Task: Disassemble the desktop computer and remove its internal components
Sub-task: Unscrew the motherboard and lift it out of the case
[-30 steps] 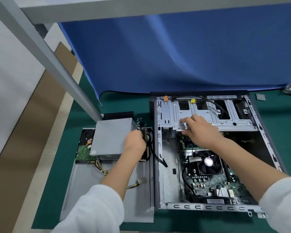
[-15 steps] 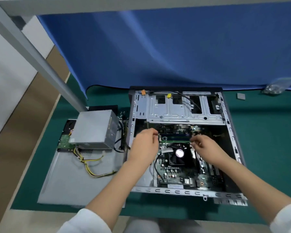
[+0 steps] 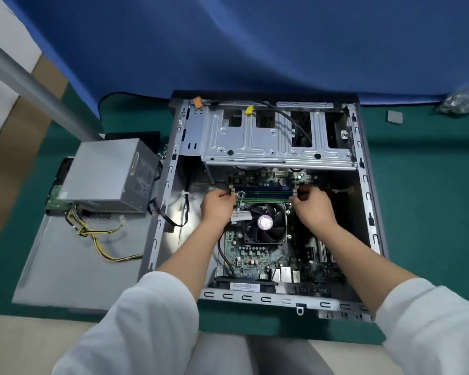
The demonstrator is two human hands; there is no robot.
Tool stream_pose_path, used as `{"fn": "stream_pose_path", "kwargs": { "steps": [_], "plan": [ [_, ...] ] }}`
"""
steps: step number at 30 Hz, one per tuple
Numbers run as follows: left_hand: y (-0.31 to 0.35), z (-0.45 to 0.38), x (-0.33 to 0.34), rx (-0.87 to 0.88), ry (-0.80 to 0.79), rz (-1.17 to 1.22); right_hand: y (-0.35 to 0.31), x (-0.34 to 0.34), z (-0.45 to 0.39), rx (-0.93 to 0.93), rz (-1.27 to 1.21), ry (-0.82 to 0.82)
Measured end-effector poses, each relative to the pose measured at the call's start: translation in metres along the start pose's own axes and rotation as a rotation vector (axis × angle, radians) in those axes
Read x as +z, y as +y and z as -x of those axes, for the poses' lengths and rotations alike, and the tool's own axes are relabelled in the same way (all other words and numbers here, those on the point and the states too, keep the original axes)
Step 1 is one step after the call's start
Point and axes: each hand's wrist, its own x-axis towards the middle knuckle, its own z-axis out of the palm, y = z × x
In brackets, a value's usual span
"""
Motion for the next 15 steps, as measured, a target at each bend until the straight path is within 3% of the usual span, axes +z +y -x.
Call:
{"fn": "stream_pose_path", "kwargs": {
  "steps": [8,15],
  "plan": [
    [-0.0024,-0.0016,0.0072,0.04,0.078,-0.008,0.002,0.0072,-0.0037,0.057,-0.124,0.088],
    [-0.0009,0.0048,0.0058,0.19,0.187,-0.239,-0.0003,0.0064,0.0016,0.028,-0.136,0.121]
  ]
}}
